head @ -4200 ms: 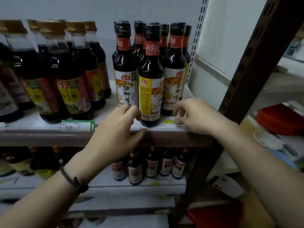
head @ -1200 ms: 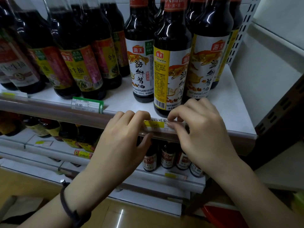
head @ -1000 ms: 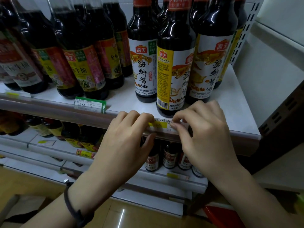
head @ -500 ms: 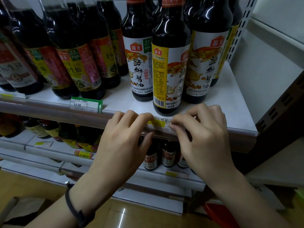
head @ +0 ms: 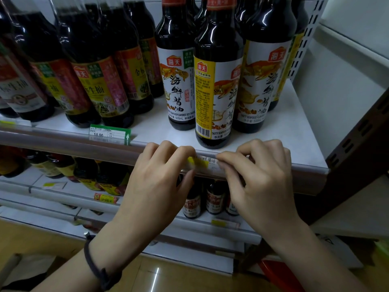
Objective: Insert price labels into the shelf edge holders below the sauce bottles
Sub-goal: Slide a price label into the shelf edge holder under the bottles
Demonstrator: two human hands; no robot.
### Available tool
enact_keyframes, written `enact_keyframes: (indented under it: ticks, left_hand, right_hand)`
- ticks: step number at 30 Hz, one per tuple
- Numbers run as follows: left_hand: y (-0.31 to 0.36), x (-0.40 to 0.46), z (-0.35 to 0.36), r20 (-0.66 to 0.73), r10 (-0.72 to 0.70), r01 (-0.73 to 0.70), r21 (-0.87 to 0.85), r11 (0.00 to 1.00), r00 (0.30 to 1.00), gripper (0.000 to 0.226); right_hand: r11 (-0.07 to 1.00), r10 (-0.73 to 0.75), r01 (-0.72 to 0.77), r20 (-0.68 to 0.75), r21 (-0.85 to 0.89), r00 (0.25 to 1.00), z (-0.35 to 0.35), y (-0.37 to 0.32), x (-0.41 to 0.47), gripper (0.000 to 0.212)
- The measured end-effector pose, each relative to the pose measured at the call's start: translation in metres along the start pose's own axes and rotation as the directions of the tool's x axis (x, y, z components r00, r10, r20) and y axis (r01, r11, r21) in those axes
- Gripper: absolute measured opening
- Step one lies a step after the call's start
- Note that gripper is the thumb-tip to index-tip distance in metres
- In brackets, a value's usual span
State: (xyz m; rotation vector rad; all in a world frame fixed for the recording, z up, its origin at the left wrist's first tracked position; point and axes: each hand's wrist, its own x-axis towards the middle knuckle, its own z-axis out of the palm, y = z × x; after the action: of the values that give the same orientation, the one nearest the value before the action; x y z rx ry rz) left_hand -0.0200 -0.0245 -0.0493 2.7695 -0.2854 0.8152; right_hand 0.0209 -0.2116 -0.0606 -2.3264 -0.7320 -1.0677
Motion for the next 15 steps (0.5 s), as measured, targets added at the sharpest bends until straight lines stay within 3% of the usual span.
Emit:
enact_keyframes:
  ticks: [15]
  left_hand:
    - [-0.0031, 0.0011, 0.0028, -0.005, 0.027, -0.027, 0.006, 1.0, 1.0, 0.02]
  right_hand:
    - [1.0, 0.021, -0.021, 0.004, -0.003, 1.0, 0.0017, 0.0002, -0.0042, 0.005]
